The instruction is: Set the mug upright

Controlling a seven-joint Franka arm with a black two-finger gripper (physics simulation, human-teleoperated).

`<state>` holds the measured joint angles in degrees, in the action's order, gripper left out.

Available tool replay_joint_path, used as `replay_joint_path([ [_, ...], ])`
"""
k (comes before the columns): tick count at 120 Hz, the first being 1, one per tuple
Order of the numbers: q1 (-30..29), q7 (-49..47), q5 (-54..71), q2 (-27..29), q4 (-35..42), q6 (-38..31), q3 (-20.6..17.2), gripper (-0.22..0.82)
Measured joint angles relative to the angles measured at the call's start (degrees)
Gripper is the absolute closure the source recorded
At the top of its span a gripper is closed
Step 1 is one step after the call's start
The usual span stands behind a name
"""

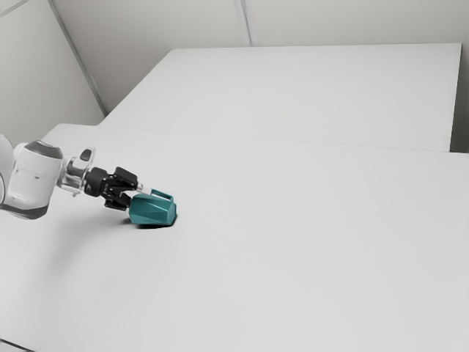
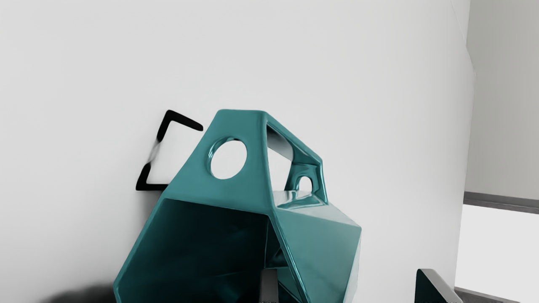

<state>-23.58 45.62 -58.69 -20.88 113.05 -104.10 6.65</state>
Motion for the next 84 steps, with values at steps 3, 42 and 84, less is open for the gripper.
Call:
replay_joint_path([
  [3, 0.0, 0.0, 0.0, 0.0, 0.0, 0.0, 0.0, 0.34],
  [42, 0.0, 0.5, -0.2, -0.3, 0.0, -0.1, -0.4, 0.54],
  [84, 0.5, 0.7, 0.0, -0.1, -1.9, -0.5, -1.2, 0.73],
])
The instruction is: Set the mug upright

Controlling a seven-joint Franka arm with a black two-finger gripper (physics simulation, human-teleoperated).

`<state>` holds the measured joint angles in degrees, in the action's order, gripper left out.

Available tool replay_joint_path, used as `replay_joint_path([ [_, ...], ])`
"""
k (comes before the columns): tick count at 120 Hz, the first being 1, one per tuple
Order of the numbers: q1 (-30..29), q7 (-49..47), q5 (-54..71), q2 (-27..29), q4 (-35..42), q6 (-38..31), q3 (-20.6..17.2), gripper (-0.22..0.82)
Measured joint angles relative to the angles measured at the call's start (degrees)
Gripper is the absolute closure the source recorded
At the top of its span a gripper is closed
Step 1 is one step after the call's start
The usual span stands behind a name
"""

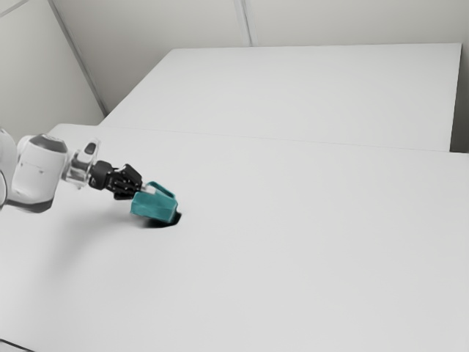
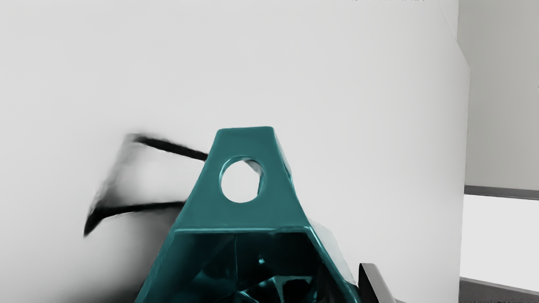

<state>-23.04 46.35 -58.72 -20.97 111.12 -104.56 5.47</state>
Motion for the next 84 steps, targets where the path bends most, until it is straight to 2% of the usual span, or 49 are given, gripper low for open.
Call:
replay_joint_path([
  [43, 3.0, -0.6, 2.5, 0.5, -5.2, -0.5, -0.2, 0.77],
  [84, 5.7, -7.2, 19.4, 2.1, -10.8, -0.5, -1.7, 0.78],
])
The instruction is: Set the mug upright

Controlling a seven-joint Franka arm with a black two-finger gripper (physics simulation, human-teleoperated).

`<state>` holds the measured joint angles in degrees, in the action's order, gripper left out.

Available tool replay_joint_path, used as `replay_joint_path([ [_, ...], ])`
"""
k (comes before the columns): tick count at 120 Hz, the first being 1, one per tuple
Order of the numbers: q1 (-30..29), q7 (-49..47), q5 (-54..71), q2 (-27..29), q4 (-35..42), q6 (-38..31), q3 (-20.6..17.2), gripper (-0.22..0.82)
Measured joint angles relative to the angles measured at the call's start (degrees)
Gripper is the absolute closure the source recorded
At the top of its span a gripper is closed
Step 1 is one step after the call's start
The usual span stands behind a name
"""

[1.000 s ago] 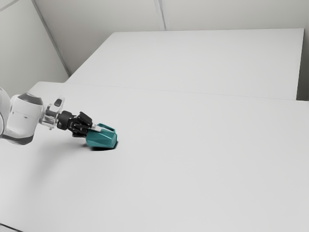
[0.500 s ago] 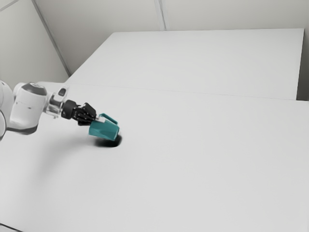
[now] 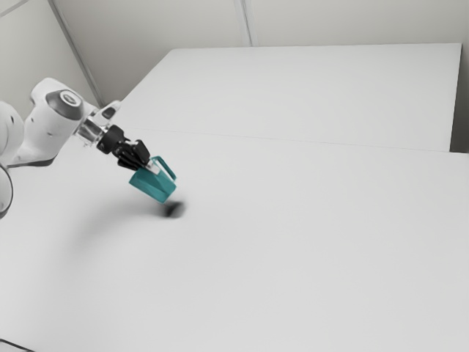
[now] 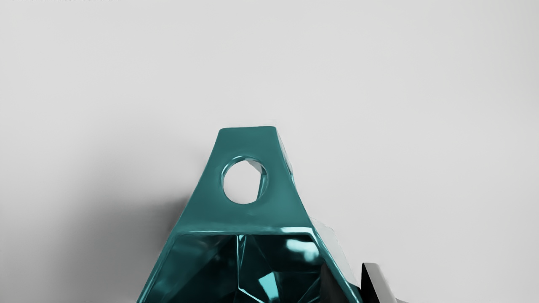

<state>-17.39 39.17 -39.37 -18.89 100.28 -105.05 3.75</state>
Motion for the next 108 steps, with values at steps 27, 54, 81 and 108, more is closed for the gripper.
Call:
replay_joint_path([
  [27, 3.3, -7.7, 11.7, 1.9, -2.6, 0.4, -1.4, 0.78],
  [54, 7.8, -16.3, 21.6, 3.0, -4.2, 1.0, -2.2, 0.78],
  [81, 12.3, -25.3, 30.3, 3.4, -5.1, 2.8, -2.2, 0.77],
  [108, 16.0, -33.5, 35.5, 3.0, -4.9, 2.8, -2.3, 0.77],
])
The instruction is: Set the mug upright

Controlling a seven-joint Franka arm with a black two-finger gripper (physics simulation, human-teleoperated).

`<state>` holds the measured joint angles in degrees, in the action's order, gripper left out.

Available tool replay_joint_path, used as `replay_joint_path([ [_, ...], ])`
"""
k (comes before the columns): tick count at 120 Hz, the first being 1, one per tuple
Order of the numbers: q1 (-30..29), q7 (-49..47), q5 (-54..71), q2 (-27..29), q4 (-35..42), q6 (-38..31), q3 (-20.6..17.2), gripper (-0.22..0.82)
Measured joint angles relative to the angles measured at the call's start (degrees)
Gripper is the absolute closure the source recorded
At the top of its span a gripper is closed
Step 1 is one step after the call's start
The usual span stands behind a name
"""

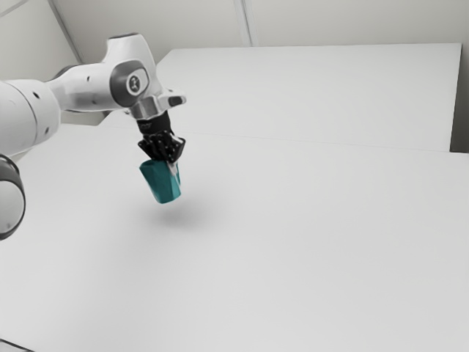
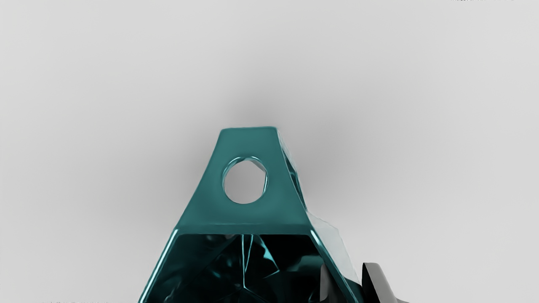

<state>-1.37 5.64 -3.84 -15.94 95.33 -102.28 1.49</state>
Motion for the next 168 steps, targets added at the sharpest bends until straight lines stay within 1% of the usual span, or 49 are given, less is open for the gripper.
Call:
replay_joint_path([
  [32, 0.6, -8.8, 4.8, 0.8, 2.5, -2.4, -2.1, 0.77],
  [79, 1.2, -20.3, 12.1, 1.6, 9.2, -10.4, -4.8, 0.77],
  [111, 2.5, -27.2, 14.3, 1.7, 12.4, -14.7, -5.4, 0.77],
  [151, 2.9, -34.0, 15.8, 1.6, 14.6, -18.1, -5.8, 0.77],
  [158, 2.9, -34.9, 15.8, 1.6, 15.1, -18.6, -6.0, 0.71],
  [168, 2.9, -36.1, 15.7, 1.6, 15.3, -19.1, -6.2, 0.54],
])
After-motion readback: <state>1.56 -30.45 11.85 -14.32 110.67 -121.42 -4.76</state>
